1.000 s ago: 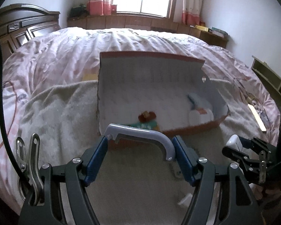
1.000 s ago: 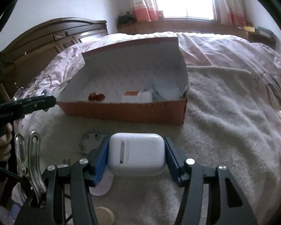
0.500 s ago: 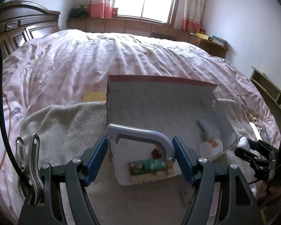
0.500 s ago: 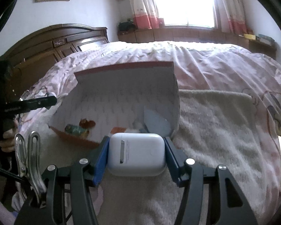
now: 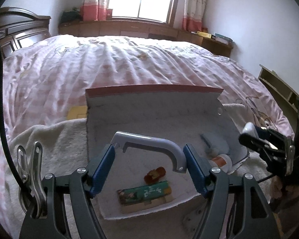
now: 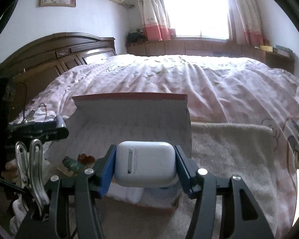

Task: Organize rigid objects
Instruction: 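Lower the handle and earbud case into the box and open both tools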

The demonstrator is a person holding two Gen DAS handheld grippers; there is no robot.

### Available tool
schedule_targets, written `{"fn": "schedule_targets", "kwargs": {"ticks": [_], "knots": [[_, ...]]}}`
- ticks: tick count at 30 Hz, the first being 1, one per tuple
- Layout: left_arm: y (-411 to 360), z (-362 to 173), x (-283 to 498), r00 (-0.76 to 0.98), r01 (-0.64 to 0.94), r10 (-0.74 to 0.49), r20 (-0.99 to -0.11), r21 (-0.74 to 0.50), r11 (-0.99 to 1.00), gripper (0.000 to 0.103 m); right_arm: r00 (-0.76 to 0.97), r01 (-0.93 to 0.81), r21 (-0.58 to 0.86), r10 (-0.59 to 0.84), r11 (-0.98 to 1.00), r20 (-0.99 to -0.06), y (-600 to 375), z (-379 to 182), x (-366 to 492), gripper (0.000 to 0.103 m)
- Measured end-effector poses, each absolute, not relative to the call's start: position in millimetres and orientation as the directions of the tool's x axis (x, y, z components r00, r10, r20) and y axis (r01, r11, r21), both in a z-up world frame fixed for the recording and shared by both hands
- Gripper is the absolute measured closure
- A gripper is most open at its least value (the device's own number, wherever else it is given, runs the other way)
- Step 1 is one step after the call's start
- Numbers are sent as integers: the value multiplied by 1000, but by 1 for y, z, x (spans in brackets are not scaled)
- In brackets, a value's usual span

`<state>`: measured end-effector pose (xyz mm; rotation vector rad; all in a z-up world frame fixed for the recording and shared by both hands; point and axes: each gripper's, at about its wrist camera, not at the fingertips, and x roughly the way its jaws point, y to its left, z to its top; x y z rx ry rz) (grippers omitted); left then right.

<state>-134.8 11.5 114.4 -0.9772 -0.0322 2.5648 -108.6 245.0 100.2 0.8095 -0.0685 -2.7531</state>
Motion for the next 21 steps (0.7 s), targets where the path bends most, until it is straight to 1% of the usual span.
{"fn": "schedule_targets", "kwargs": {"ticks": [5,12,21], "knots": [[21,108,-142,-679,-356,354,-643,-133,-925,31,-792,236,131,-268,-963,-549,238,98,-129,44],[30,96,-153,-676,-342,316,-666,-96,-935,31,-773,234,94,-244,-968,-586,225,93,-151,44],[36,75,-177,-661,-313,265,-702,-63,-948,31,-766,232,88,-238,-969,-598,217,79,-177,44]]}}
